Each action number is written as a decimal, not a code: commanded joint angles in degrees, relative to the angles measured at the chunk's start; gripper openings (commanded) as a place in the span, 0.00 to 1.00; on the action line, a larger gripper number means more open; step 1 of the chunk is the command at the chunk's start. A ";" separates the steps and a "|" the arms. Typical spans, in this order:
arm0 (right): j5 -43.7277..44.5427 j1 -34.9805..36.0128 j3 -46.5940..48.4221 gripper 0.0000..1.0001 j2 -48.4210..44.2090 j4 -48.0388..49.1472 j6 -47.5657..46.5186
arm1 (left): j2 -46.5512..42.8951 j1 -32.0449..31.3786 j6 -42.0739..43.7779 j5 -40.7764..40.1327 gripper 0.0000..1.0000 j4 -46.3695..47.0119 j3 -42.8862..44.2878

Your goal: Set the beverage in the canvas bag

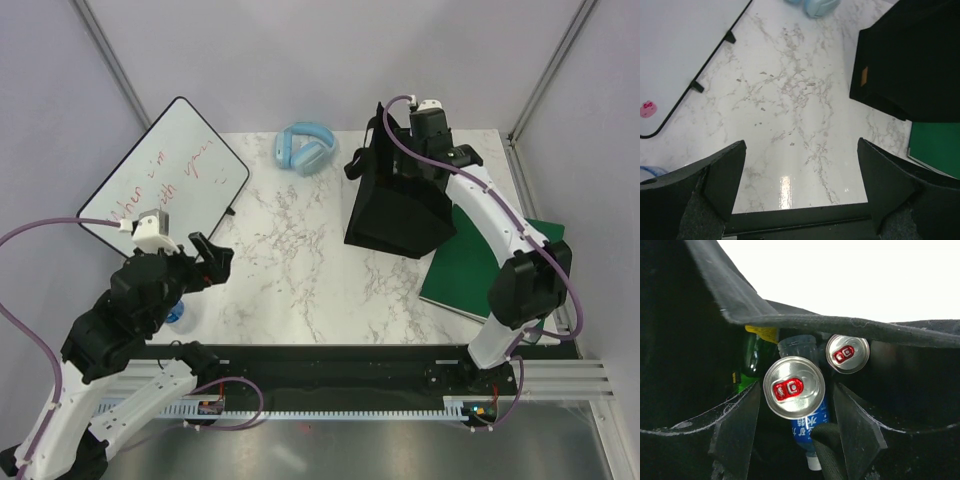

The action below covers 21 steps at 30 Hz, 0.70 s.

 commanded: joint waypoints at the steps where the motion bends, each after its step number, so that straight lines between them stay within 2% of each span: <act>1: -1.91 0.17 2.75 0.68 -3.09 -2.05 -1.02 | -0.13 -0.01 -8.00 -11.45 0.98 -8.28 0.78; 5: -3.05 0.18 3.18 0.68 -4.32 -2.76 -1.46 | -1.71 -0.01 -11.34 -20.58 0.95 -13.98 1.57; 11: -4.81 0.18 5.81 0.68 -6.26 -3.81 -1.29 | -2.25 -0.01 -17.14 -29.47 0.92 -21.73 1.13; 16: -7.36 0.17 7.05 0.69 -7.66 -3.99 -1.46 | -1.89 -0.01 -23.72 -33.35 0.89 -28.23 0.25; 21: -8.67 0.26 6.88 0.69 -7.05 -3.73 -1.82 | -1.81 -0.01 -25.32 -34.76 0.88 -28.33 -0.45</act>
